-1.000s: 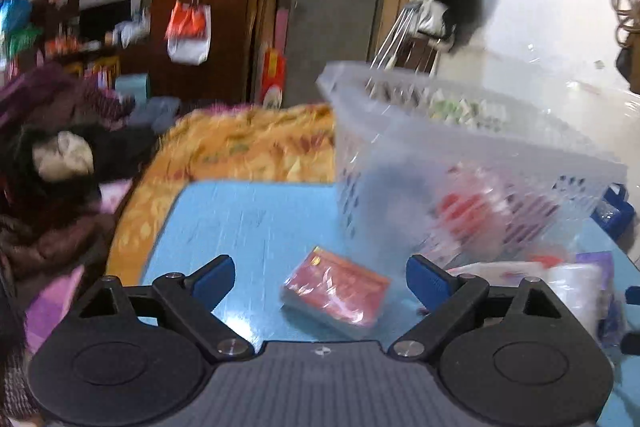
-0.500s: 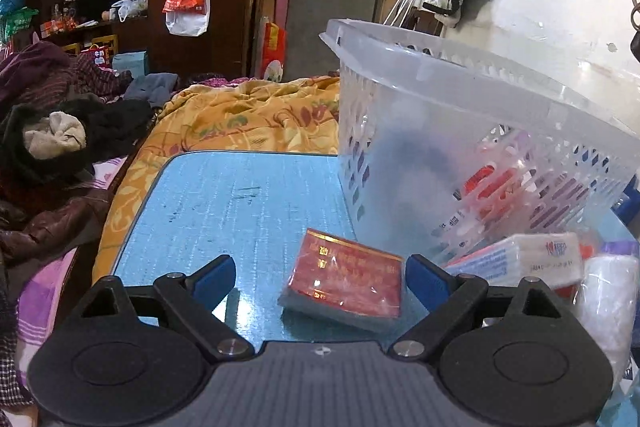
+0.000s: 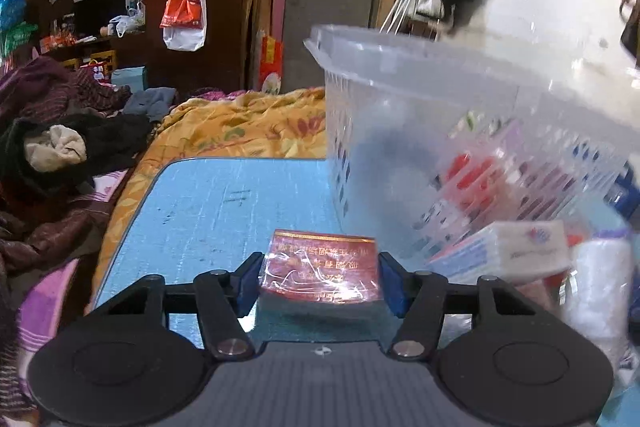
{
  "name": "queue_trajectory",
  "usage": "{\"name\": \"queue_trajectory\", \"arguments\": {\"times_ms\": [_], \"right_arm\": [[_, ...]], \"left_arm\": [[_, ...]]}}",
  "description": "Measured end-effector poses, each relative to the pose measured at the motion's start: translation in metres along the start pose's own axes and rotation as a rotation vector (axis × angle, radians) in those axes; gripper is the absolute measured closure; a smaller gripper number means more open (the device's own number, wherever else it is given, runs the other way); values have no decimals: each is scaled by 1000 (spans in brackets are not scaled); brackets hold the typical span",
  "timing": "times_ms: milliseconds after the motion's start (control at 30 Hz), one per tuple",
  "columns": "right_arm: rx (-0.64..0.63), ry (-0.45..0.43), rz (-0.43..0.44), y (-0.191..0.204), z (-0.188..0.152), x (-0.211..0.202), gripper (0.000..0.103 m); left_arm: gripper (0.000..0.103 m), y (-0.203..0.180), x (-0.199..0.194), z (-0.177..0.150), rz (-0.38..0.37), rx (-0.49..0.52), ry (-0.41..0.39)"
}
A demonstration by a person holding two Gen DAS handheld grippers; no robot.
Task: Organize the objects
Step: 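Grasp the red packet with the left gripper while the right grasps the dark wrapped pack, then carry both packs over the white basket and open both grippers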
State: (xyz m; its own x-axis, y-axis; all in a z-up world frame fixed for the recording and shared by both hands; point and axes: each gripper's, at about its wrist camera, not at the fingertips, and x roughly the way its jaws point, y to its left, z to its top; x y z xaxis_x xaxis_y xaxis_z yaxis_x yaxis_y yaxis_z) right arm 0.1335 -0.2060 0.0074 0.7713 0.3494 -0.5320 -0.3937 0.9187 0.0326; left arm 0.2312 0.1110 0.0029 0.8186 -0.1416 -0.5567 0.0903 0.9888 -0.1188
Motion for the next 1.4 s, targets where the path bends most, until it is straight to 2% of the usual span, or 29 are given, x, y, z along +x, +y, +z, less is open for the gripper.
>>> {"name": "queue_trajectory", "arguments": {"times_ms": [133, 300, 500, 767, 1200, 1300, 1400], "right_arm": [[11, -73, 27, -3, -3, -10, 27], [13, -177, 23, -3, -7, -23, 27], [8, -202, 23, -3, -6, -24, 27], [-14, -238, 8, 2, -9, -27, 27], [-17, -336, -6, 7, -10, -42, 27], [-9, -389, 20, 10, 7, -53, 27], [-22, -448, -47, 17, 38, -61, 26]], "left_arm": [[40, 1, -15, -6, -56, -38, -55], [40, 1, -45, -18, -101, -76, -195], [40, -2, -66, -26, -143, -68, -301], [40, -9, -76, -36, -211, -64, -351], [40, -19, -97, -47, -259, -62, -409], [40, -32, -108, -33, -250, -23, -434], [40, -45, -112, -4, -235, 2, -449]]}}
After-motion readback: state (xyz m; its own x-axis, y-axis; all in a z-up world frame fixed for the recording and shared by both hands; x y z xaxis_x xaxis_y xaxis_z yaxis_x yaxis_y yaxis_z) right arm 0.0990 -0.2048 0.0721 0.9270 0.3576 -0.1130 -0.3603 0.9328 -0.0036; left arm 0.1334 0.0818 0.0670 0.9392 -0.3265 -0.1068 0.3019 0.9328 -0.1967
